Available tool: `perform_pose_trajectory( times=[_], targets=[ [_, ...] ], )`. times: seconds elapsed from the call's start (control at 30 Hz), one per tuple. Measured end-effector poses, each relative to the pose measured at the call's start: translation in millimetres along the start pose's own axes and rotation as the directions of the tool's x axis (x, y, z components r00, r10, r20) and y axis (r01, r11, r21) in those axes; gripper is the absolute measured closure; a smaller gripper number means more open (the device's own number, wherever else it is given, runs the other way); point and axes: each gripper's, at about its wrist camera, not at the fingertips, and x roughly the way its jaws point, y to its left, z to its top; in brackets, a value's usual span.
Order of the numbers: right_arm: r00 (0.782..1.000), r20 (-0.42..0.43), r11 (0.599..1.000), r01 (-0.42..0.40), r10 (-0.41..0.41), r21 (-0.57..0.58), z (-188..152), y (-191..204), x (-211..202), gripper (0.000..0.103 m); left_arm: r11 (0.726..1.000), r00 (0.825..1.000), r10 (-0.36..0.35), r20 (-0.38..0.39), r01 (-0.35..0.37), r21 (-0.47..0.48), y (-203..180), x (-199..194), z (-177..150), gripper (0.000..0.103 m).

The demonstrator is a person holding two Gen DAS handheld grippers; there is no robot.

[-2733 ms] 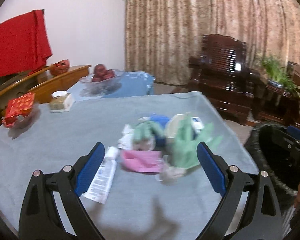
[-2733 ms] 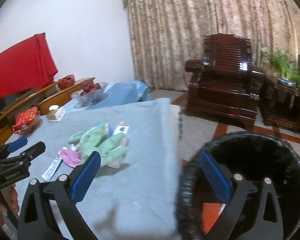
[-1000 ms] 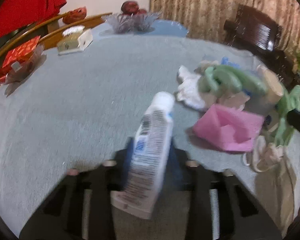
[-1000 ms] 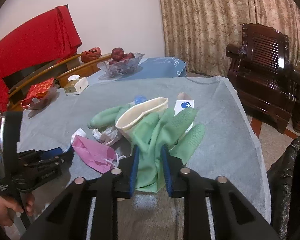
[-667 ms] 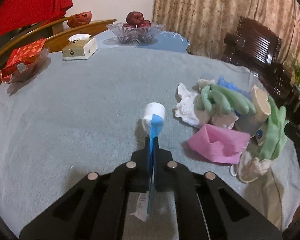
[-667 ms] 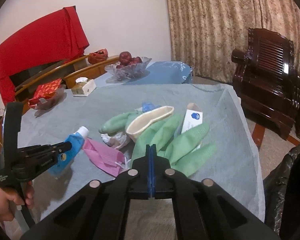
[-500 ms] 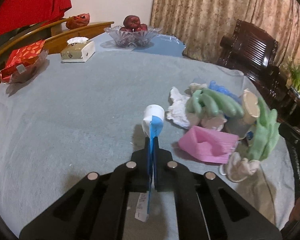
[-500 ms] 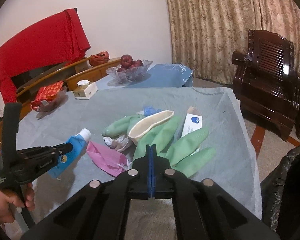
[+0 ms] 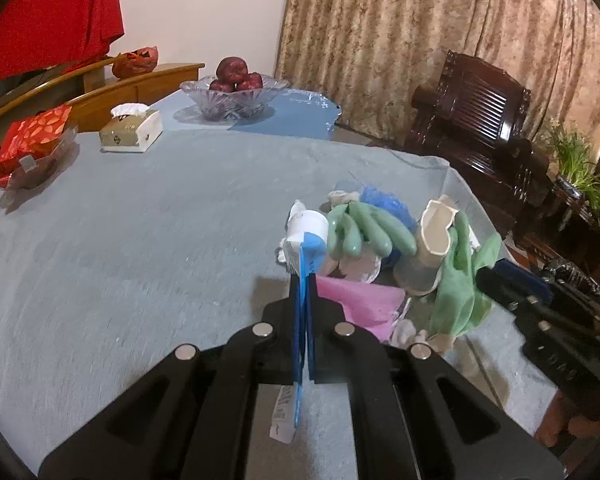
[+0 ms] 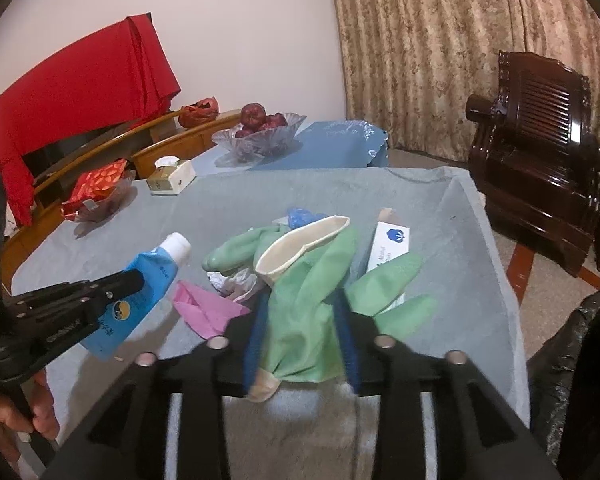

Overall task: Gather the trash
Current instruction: 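Lift the green glove with the right gripper while the left holds the toothpaste, then carry the glove and toothpaste tube over the bin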

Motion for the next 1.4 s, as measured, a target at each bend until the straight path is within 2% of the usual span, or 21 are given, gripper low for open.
perform_pose_trajectory(
  times=[0.1,0.23,0.27,0.3,0.4,0.73,0.93,1.13,1.4],
  targets=[
    [1.000,-0.023,1.000,-0.002,0.002,0.005,0,1,11,0.053,1.000,1.000,-0.001,0.005,0.001,0.002,-2,-1,2,0.101],
    [0.998,-0.064,1.000,0.029,-0.029,-0.007,-5,4,29,0.052,1.000,1.000,-0.003,0.006,0.003,0.000,-2,0,3,0.101],
    [0.996,-0.077,0.999,0.040,-0.041,-0.016,-7,5,33,0.060,1.000,1.000,-0.002,0.006,0.002,0.000,-2,-1,3,0.101],
    [0.994,-0.089,0.998,0.054,-0.056,-0.027,-9,5,35,0.073,1.000,1.000,-0.002,0.006,0.002,-0.001,-2,-1,3,0.101],
    [0.995,-0.093,0.999,0.048,-0.048,-0.002,-12,1,31,0.085,1.000,1.000,-0.004,0.004,0.004,-0.003,-2,-1,4,0.101],
    [0.999,0.007,0.996,-0.047,0.047,0.077,-2,-17,-27,0.087,0.999,0.999,-0.031,0.032,0.030,0.028,-18,-19,7,0.101],
    [0.994,0.067,0.993,-0.087,0.082,0.078,8,-23,-62,0.089,0.997,0.997,-0.062,0.050,0.060,0.046,-38,-40,9,0.101],
    [0.990,0.119,0.991,-0.093,0.081,0.100,12,-34,-97,0.089,0.993,0.993,-0.102,0.065,0.097,0.071,-64,-62,8,0.101],
    [0.986,0.164,0.994,-0.041,0.023,0.104,16,-48,-134,0.090,0.981,0.983,-0.166,0.081,0.157,0.112,-101,-83,5,0.101]
  ],
)
